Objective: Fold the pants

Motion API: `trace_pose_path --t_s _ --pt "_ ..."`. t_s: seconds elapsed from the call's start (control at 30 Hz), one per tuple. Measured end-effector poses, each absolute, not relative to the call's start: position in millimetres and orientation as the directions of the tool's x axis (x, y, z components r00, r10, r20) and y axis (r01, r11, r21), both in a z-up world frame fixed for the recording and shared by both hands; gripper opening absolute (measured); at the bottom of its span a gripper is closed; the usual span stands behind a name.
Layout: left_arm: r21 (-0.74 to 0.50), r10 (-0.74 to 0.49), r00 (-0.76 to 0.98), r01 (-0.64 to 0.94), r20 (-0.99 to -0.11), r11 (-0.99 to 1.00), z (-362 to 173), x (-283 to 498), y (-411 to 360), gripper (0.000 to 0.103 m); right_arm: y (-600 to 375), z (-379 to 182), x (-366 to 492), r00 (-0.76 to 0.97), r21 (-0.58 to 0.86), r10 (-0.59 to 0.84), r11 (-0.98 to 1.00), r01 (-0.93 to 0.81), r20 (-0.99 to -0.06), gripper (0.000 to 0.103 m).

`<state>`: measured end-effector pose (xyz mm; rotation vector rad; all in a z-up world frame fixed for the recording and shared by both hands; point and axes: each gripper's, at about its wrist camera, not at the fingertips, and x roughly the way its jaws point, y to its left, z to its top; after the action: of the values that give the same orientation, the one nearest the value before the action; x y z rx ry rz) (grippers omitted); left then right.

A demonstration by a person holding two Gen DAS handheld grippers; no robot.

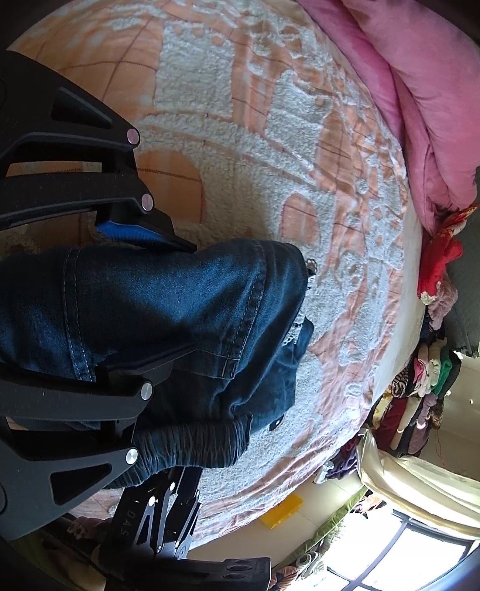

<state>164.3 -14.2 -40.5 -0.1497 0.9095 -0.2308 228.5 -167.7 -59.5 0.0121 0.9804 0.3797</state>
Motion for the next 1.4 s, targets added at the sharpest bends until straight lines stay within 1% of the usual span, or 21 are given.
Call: trace_pose_path --t_s 0.2,0.27,0.33,0.37,0.43,0.53,0.57,0.63,0.67,0.73,0.77,0.8,0.97,1.17,1.4 --pt "-0.224 -0.258 0.593 0.133 -0.762 0.966 -40 163 -14 0.04 -169 -56 226 0.51 0.172 0.307 0.94 -0.295 -0.803 0.052" --pt "-0.222 -0.258 0.594 0.135 -0.762 0.966 -39 161 -14 0.04 -169 -54 225 0.514 0.168 0.302 0.942 -0.291 -0.803 0.054" --pt "-0.221 -0.258 0.594 0.135 -0.762 0.966 -38 161 -15 0.044 -171 -52 223 0.518 0.169 0.302 0.943 -0.288 -0.801 0.056" --pt "-0.223 -0.259 0.594 0.135 -0.762 0.965 -37 160 -15 0.048 -171 -52 223 0.521 0.166 0.298 0.944 -0.285 -0.8 0.059" --pt "-0.222 -0.26 0.595 0.138 -0.761 0.965 -36 158 -15 0.049 -171 -49 220 0.529 0.164 0.297 0.945 -0.285 -0.795 0.06" --pt "-0.22 -0.259 0.6 0.139 -0.757 0.966 -31 154 -16 0.051 -173 -44 217 0.545 0.16 0.295 0.946 -0.282 -0.785 0.066" --pt "-0.221 -0.26 0.603 0.141 -0.754 0.965 -29 152 -16 0.054 -174 -41 214 0.554 0.155 0.291 0.948 -0.279 -0.78 0.068" --pt "-0.215 -0.256 0.611 0.142 -0.749 0.966 -24 150 -17 0.056 -175 -35 211 0.568 0.157 0.295 0.947 -0.279 -0.769 0.075" --pt "-0.208 -0.252 0.618 0.143 -0.745 0.968 -21 147 -17 0.06 -176 -31 207 0.581 0.151 0.289 0.949 -0.275 -0.761 0.079" --pt "-0.203 -0.248 0.627 0.143 -0.738 0.969 -16 144 -16 0.066 -177 -24 202 0.599 0.145 0.289 0.95 -0.278 -0.747 0.08" --pt "-0.2 -0.245 0.635 0.143 -0.733 0.969 -13 141 -16 0.07 -178 -21 200 0.606 0.143 0.289 0.95 -0.278 -0.741 0.084" --pt "-0.196 -0.241 0.641 0.143 -0.728 0.97 -9 138 -16 0.075 -178 -19 197 0.61 0.144 0.29 0.95 -0.278 -0.737 0.093" --pt "-0.177 -0.229 0.666 0.146 -0.71 0.973 5 124 -15 0.093 -183 0 179 0.653 0.15 0.301 0.949 -0.277 -0.695 0.097" --pt "-0.161 -0.219 0.69 0.149 -0.69 0.976 18 102 -15 0.093 -186 20 155 0.701 0.133 0.299 0.95 -0.282 -0.647 0.098" --pt "-0.154 -0.212 0.708 0.146 -0.673 0.977 26 78 -14 0.093 -186 36 130 0.734 0.11 0.294 0.951 -0.289 -0.612 0.098"
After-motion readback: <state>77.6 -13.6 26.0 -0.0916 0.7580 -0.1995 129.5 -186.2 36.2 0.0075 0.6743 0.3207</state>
